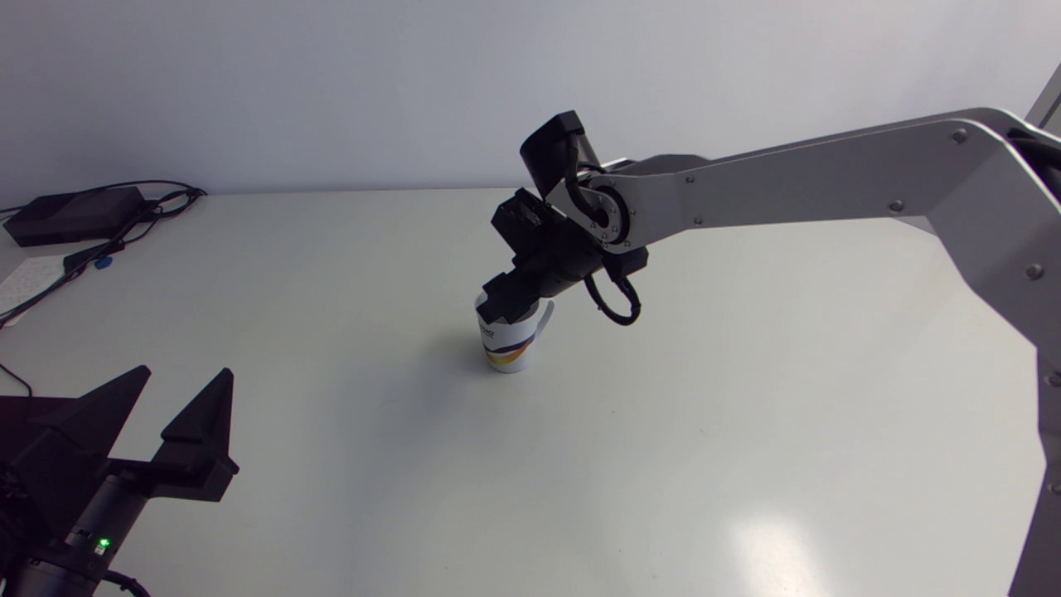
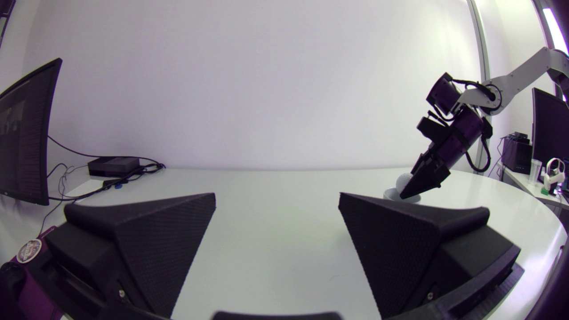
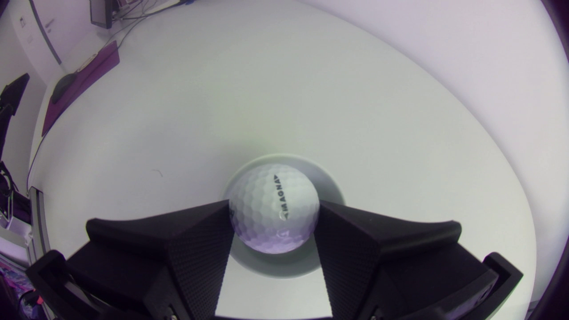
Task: Pick up the white golf ball from the table and place it into the cup.
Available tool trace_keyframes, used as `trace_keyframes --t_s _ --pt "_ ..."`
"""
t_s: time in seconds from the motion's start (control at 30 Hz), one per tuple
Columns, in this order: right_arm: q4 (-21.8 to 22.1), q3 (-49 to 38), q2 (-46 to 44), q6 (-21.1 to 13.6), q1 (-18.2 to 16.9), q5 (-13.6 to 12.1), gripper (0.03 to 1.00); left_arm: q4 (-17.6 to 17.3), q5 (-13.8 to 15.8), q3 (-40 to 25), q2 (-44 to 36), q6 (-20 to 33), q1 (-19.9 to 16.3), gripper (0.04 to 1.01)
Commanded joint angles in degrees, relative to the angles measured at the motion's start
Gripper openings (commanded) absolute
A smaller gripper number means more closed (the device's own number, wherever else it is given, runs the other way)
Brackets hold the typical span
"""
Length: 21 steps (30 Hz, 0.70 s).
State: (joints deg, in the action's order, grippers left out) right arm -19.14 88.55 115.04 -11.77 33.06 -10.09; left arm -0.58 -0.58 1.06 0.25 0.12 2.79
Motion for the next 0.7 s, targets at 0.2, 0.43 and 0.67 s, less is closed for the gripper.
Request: trace_keyframes --t_s 0.2,0.43,0.67 --pt "-0.6 2.9 4.0 0.8 0.0 0.8 0.452 0.0 0.2 -1.0 -0.9 -0.2 -0.3 0.992" --pt "-0.6 3.4 5.0 0.8 -0.3 0.9 0.462 0.0 0.2 -1.0 -0.9 -0.2 -0.3 0.992" --pt "-1.4 3.5 4.8 1.2 -0.5 1.2 0.654 -0.1 0.2 -1.0 -0.9 -0.2 -0.2 0.992"
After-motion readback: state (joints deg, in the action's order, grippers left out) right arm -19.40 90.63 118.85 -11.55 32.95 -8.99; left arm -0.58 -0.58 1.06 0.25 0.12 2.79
